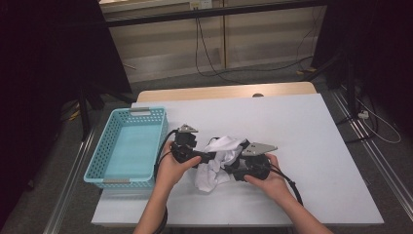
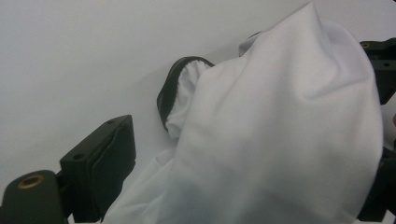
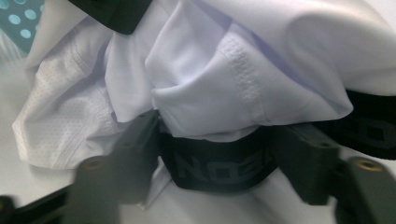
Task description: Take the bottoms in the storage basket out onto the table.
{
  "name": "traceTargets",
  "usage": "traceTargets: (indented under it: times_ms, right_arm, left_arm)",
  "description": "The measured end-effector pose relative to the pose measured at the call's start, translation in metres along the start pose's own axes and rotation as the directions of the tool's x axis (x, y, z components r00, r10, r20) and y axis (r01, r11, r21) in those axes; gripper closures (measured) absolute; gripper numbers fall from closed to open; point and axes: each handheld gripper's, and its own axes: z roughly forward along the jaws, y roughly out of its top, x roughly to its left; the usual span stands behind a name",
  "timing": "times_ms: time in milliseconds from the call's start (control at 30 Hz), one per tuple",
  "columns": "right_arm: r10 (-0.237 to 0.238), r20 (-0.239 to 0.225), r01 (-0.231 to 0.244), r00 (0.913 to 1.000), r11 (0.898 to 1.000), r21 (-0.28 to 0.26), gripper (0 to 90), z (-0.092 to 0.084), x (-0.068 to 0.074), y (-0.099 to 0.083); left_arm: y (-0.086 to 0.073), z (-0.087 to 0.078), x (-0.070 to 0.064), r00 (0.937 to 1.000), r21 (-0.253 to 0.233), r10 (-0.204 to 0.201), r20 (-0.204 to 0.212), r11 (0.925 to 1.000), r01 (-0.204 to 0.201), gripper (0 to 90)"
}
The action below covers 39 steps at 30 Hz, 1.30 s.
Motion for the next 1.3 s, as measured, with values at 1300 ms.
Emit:
traceTargets:
  times_ms: [1300]
  right_arm:
    - [0.193,0.163,-0.173,0.9674,0.976,-0.130,82.1,-0.098,-0.066,-0.020]
  left_arm:
    - [0.016,0.007,-0.019,0.9976,-0.024,0.041,0.056,0.9989,-0.040,16.3]
